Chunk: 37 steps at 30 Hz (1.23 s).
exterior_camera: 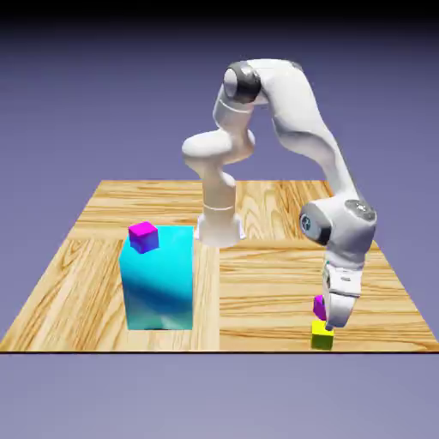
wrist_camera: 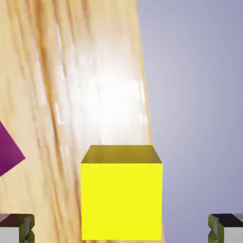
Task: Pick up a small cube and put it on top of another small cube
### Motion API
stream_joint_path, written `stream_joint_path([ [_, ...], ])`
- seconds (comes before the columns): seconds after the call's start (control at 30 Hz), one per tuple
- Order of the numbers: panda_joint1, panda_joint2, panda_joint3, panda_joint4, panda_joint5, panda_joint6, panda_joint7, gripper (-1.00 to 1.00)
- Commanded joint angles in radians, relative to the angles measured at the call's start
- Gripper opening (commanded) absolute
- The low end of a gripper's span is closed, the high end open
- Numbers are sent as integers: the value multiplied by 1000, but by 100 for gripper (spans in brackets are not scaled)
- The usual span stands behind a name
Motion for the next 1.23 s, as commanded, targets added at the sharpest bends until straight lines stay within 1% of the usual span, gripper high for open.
stream_joint_path([
  [0.0, -3, 36, 1, 4, 1, 32, 0, 0],
  [0.03, -3, 38, 1, 5, 1, 33, 0, 0],
  [0.07, -3, 38, 1, 5, 1, 33, 0, -100],
  [0.1, -3, 38, 1, 5, 1, 33, 0, -100],
  [0.23, 9, -107, -2, -13, -2, -94, -1, -100],
  [0.87, -609, -795, -231, -122, -9, -711, 677, -100],
  [0.93, -613, -799, -232, -123, -9, -715, 681, -100],
  [1.07, -618, -761, -243, -260, -6, -541, 676, -100],
  [1.1, -618, -759, -244, -266, -6, -533, 676, -100],
  [1.13, -618, -759, -244, -266, -6, -533, 676, 100],
  [1.17, -618, -759, -244, -266, -6, -533, 676, 100],
  [1.2, -617, -769, -241, -232, -7, -576, 677, 100],
])
